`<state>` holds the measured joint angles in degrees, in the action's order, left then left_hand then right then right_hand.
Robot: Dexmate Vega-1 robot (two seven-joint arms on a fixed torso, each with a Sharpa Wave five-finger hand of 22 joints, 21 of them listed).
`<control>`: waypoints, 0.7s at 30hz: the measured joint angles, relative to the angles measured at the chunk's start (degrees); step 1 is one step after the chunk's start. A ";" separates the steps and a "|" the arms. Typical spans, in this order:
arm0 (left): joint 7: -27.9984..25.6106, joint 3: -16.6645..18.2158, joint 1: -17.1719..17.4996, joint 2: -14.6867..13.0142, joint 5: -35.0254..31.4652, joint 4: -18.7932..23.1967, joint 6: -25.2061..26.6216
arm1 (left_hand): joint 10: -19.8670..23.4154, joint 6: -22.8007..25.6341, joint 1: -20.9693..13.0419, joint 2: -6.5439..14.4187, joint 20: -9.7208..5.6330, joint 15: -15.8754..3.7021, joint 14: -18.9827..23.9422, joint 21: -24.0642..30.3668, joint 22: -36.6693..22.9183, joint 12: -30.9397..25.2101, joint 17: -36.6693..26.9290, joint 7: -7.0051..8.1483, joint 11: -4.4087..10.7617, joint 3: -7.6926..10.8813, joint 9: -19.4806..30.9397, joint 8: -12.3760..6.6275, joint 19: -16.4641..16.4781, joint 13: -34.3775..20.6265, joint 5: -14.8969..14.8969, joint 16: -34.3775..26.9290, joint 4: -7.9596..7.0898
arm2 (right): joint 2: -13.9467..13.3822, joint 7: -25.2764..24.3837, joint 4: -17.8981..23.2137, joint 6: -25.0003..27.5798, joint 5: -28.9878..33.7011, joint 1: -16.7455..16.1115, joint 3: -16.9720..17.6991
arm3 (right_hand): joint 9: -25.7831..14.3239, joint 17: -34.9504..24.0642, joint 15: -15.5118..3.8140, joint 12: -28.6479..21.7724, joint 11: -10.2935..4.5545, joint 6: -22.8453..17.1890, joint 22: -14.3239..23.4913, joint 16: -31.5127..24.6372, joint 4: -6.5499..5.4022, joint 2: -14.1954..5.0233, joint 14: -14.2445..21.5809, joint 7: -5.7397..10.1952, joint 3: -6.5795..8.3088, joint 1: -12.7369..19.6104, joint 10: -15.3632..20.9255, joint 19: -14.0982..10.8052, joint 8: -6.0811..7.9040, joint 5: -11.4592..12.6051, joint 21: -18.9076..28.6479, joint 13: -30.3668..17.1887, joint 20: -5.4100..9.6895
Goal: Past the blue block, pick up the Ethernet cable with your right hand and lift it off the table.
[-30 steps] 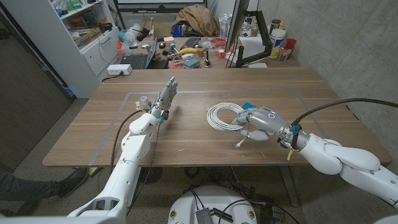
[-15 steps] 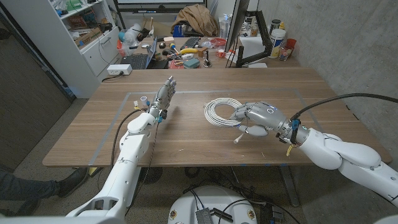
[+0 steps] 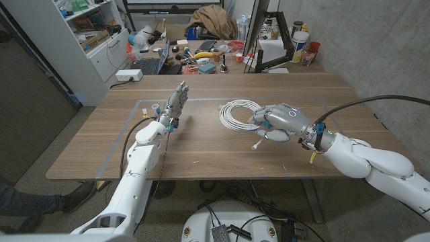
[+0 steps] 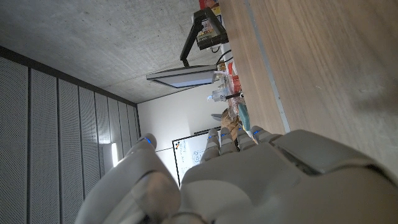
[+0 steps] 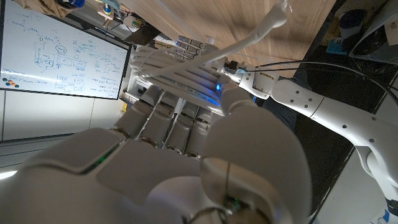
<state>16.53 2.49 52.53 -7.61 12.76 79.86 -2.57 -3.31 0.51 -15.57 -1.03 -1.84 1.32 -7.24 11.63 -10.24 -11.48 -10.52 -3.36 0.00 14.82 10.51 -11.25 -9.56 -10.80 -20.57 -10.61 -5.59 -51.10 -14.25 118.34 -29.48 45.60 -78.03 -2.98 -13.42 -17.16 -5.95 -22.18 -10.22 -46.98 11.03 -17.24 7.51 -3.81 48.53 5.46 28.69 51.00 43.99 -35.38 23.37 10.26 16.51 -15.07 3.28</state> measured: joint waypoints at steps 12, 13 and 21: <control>0.13 0.01 0.07 -0.21 0.02 0.47 0.01 | 0.00 0.00 0.00 0.00 0.00 -0.29 -0.29 0.00 0.00 0.00 0.00 0.00 0.00 0.00 0.00 0.00 0.00 0.00 0.00 0.00 -0.02 | 1.25 1.57 1.28 0.02 -0.49 -0.22 1.47 | -0.05 -0.28 -0.10 0.00 0.08 0.00 0.00 0.00 0.08 -0.29 0.10 0.00 -0.08 0.31 0.54 -0.20 0.21 -0.17 0.00 0.03 0.21; 0.13 0.00 0.07 -0.20 0.02 0.49 0.01 | 0.00 0.00 0.00 0.00 0.00 -0.29 -0.29 0.00 0.00 0.00 0.00 0.00 0.00 -0.30 0.00 0.00 0.00 0.00 0.00 0.00 -0.03 | 1.32 1.65 1.30 0.02 -0.54 -0.23 1.52 | -0.08 -0.28 -0.10 0.00 0.08 0.00 0.00 0.00 0.08 -0.29 0.10 0.00 -0.08 0.31 0.55 -0.20 0.24 -0.17 0.00 0.02 0.21; 0.16 -0.14 0.32 0.07 0.03 0.62 -0.03 | 0.00 0.00 0.00 0.00 0.00 -0.29 -0.29 0.00 0.00 0.00 0.00 0.00 0.00 -0.38 0.00 0.00 0.00 0.00 0.00 0.00 -0.10 | 2.32 2.17 1.20 -0.28 -0.70 -0.05 1.66 | -0.30 -0.27 -0.32 0.00 0.09 0.00 0.00 0.01 0.08 -0.29 0.31 0.00 -0.08 0.32 0.55 -0.20 0.40 -0.22 0.00 -0.26 0.21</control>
<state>16.69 2.35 52.85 -7.55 12.79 80.48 -2.60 -3.32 0.51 -15.57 -1.03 -1.84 1.04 -7.53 11.63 -10.25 -11.48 -10.52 -3.36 0.00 14.44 10.52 -11.25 -9.56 -10.79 -20.57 -10.61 -5.69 -48.78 -12.08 119.54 -29.76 44.89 -78.08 -1.32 -13.72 -17.44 -6.27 -22.17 -10.13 -46.98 11.03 -17.23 7.59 -4.10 48.84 5.45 28.61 51.32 44.54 -35.58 23.77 10.04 16.51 -15.33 3.49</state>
